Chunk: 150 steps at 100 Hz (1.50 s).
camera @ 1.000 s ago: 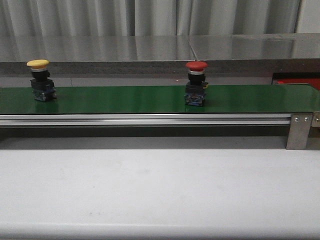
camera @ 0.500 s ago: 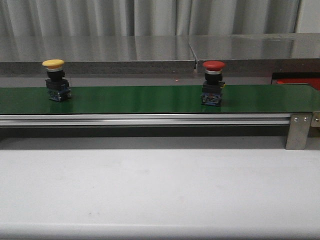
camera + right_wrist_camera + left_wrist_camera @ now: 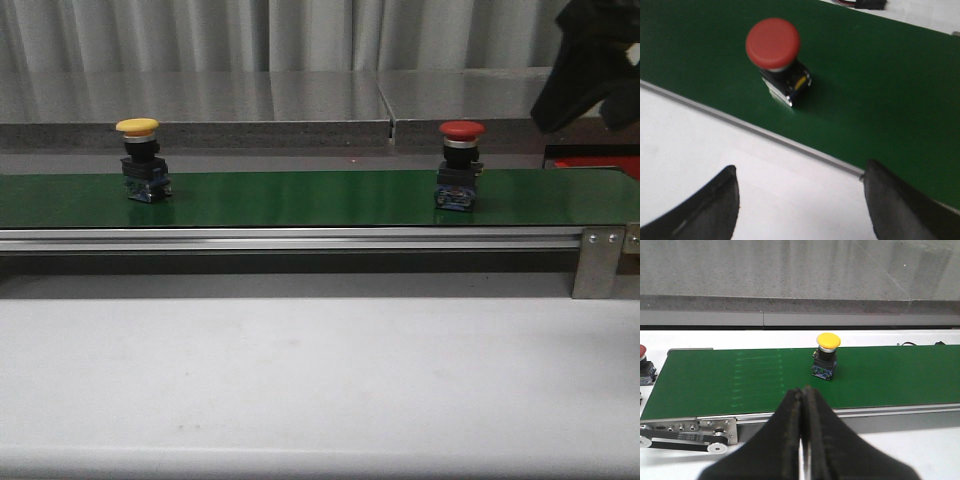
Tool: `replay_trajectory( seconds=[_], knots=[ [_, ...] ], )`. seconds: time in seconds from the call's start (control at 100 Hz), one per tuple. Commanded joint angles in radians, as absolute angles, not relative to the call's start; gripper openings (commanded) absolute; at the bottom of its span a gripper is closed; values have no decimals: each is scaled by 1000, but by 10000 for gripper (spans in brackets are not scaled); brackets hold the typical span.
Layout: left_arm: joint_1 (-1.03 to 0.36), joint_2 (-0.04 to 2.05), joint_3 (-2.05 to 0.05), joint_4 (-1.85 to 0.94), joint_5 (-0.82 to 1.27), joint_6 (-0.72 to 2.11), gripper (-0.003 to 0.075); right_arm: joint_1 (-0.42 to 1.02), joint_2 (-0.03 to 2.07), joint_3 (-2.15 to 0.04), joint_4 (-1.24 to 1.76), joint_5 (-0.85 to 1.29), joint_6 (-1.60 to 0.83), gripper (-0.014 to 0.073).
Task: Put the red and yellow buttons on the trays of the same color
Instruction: 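Lower the right gripper onto the red button riding the belt and grasp, then lift the red button into the red tray and open the right gripper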
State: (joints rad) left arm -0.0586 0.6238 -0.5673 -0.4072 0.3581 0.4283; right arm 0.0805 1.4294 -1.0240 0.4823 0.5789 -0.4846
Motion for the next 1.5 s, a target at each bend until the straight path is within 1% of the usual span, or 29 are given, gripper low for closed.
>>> replay_trajectory(
  seconds=[0.0,0.29,0.5,0.55,0.62,0.67,0.74,0.79,0.84,0.96,1.12,1.36,1.49],
  knots=[
    [-66,623,-596,-429,286,429,-19,92,1471,-1115,503,529,-500,531],
    [-66,623,-596,-429,286,429,-19,100,1646,-1276,503,547,-506,531],
    [-66,623,-596,-429,286,429,-19,100,1730,-1353,499,547,-509,531],
    [-66,623,-596,-429,286,429,-19,100,1745,-1363,493,547,-509,519],
    [-66,623,-596,-429,286,429,-19,100,1755,-1365,489,550,-509,435],
    [-66,623,-596,-429,286,429,-19,100,1756,-1365,487,559,-509,330],
    [-66,623,-596,-429,286,429,-19,98,1755,-1370,487,575,-509,216],
    [-66,623,-596,-429,286,429,-19,93,1753,-1378,487,591,-509,166],
    [-66,623,-596,-429,286,429,-19,86,1751,-1395,487,610,-509,144],
    [-66,623,-596,-429,286,429,-19,41,1751,-1470,487,680,-509,143],
    [-66,623,-596,-429,286,429,-19,-86,1751,-1592,485,762,-479,143],
    [-66,623,-596,-429,286,429,-19,-321,1768,-1713,485,755,-450,143],
    [-66,623,-596,-429,286,429,-19,-401,1808,-1737,486,719,-448,143]
  ],
)
